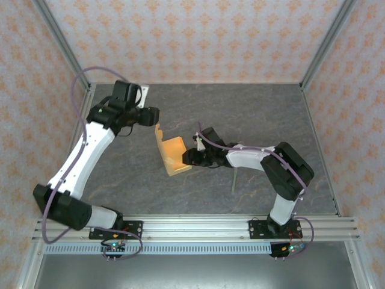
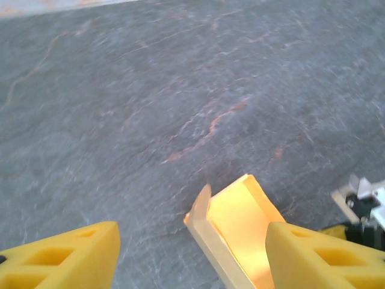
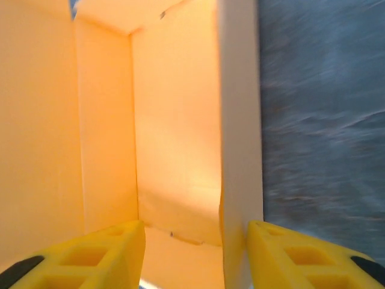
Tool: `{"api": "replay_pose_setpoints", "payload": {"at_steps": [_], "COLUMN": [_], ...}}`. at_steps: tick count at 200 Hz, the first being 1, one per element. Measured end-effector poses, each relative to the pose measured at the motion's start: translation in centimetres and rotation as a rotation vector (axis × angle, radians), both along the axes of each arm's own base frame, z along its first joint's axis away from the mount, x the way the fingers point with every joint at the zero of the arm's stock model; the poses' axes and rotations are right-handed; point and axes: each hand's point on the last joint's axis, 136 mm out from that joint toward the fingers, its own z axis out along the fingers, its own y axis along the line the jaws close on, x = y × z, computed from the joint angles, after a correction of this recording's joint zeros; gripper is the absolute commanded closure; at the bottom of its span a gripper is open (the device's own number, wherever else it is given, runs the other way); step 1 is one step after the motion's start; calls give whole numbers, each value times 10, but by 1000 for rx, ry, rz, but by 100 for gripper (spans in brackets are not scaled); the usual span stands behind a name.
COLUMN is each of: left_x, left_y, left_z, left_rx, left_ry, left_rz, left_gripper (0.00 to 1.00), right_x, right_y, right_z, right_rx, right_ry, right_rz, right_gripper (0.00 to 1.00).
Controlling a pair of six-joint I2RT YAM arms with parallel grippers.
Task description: Fold the paper box
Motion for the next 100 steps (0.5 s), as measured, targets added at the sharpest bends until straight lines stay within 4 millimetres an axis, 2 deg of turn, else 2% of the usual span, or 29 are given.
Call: {"api": "replay_pose_setpoints", "payload": {"at_steps": [30,52,78,100], "left_x": [-23,-37,-53,-64], "left_y": [16,29,48,64], "left_z": [-11,-11,-7,-5], "left_rx": [-36,-58,-96,-119], "left_ry": [-18,-55,-111,-146], "left_rz": [109,178,261,322], "left_gripper": [31,28,25,24], "right_x": [-27,-37,-22,13], "right_y": [28,33,14,3], "right_z": [-14,-16,-5,18], "right_rx": [16,5,-69,-100], "right_ry": [46,49,-42,-146], "right_rz": [59,87,77,40], "right_gripper": [51,46,37,33]}}
